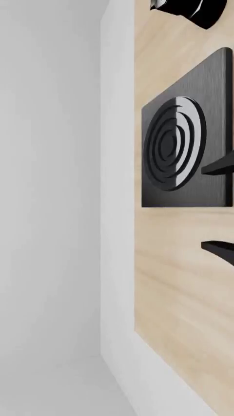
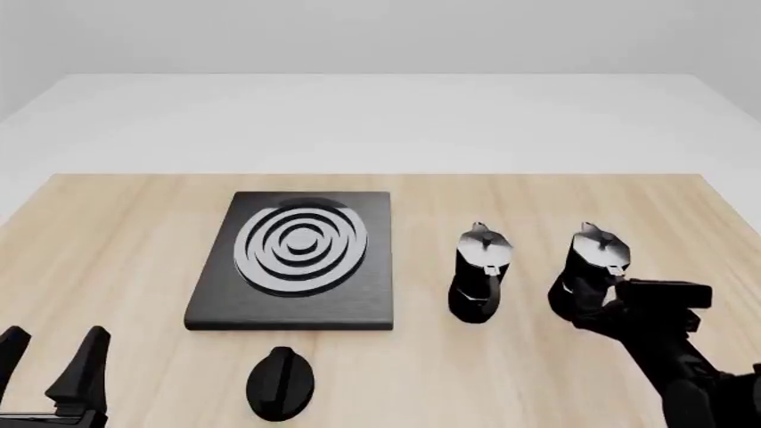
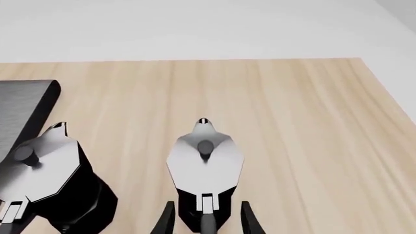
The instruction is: Put the right moka pot on the stove.
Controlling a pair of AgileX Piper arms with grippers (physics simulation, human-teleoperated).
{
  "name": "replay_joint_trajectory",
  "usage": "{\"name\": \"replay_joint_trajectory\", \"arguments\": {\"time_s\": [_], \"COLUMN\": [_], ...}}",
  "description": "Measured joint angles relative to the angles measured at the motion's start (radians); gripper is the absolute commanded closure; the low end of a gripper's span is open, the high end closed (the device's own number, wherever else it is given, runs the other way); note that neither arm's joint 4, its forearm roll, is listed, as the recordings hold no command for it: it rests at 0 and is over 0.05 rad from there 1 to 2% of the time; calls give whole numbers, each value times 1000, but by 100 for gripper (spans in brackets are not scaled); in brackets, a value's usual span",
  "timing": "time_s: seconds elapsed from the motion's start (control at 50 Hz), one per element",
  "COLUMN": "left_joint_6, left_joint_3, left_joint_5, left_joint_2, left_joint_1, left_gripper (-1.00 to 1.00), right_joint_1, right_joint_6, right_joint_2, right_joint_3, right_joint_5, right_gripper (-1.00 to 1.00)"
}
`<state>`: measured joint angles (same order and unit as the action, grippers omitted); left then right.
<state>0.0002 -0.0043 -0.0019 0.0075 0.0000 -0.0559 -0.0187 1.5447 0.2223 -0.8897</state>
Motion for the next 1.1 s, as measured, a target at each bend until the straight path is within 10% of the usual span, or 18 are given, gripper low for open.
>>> {"name": "replay_joint_trajectory", "arguments": {"time_s": [0.14,0.16,0.64,1.1], "left_joint_6": [0,0,0,0], "left_joint_3": [0,0,0,0], "left_joint_5": [0,0,0,0], "left_joint_2": [0,0,0,0], "left_joint_1": [0,0,0,0], "left_gripper": [-100,-100,-100,-100], "right_joint_1": [0,0,10,36], "right_joint_6": [3,3,-7,-61], "right_joint_2": [13,14,-90,-386], "right_joint_3": [7,6,-50,-21], "right_joint_5": [1,-1,26,240], "right_gripper": [-100,100,100,100]}}
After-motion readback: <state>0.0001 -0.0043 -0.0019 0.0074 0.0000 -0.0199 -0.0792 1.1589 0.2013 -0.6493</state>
